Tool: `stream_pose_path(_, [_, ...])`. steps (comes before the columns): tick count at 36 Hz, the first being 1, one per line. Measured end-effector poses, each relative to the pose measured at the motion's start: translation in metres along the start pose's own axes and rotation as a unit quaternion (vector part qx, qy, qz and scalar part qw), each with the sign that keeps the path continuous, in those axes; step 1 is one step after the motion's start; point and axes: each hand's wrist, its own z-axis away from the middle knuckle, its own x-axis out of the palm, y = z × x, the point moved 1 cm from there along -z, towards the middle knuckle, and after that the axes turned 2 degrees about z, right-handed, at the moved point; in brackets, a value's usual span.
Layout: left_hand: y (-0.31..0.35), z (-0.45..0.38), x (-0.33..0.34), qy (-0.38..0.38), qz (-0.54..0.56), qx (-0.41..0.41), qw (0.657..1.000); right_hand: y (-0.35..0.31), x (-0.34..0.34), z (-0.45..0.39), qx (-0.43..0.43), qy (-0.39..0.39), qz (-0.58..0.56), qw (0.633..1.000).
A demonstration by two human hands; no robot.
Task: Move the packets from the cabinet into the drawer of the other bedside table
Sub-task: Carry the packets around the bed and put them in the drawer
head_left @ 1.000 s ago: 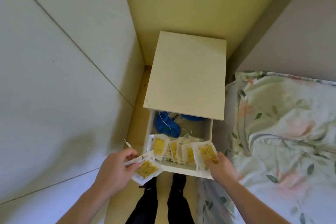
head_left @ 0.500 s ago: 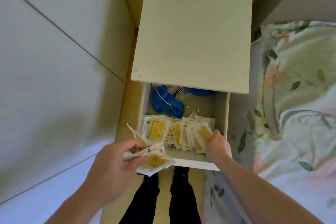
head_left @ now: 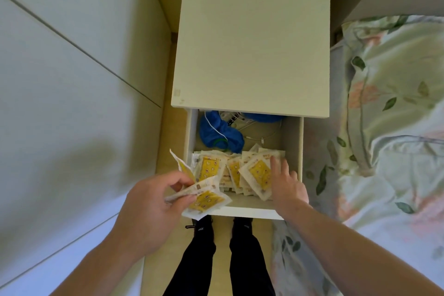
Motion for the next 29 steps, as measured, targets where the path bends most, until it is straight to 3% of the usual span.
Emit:
stream_pose_path(4, [-0.009,-0.002,0.0,-0.009,-0.009,-0.013,1.0,-0.007,0.001,-0.009,-0.095,-0.026,0.098,0.99])
stream_pose_path(7, [-0.013,-0.003,0.0,-0.013,-0.017,-0.014,1.0,-0.011,0.003,-0.019,-0.199,-0.086,0.152,0.964])
stream_pose_path(9, [-0.013,-0.004,-0.001,-0.011,-0.018,-0.02,1.0,-0.012,0.005,-0.025,-0.221,-0.125,0.179,0.95])
stream_pose_path(12, [-0.014,-0.006,-0.001,-0.014,-0.018,-0.023,0.999,-0.014,0.005,-0.03,-0.212,-0.144,0.178,0.95])
stream_pose_path(18, [-0.02,-0.012,-0.003,-0.016,-0.022,-0.032,0.999,-0.025,-0.005,-0.041,-0.133,-0.046,-0.016,0.99])
stream_pose_path(29, [-0.017,-0.025,-0.001,-0.025,-0.014,-0.017,0.999,-0.003,0.017,-0.041,-0.124,-0.136,0.056,0.981])
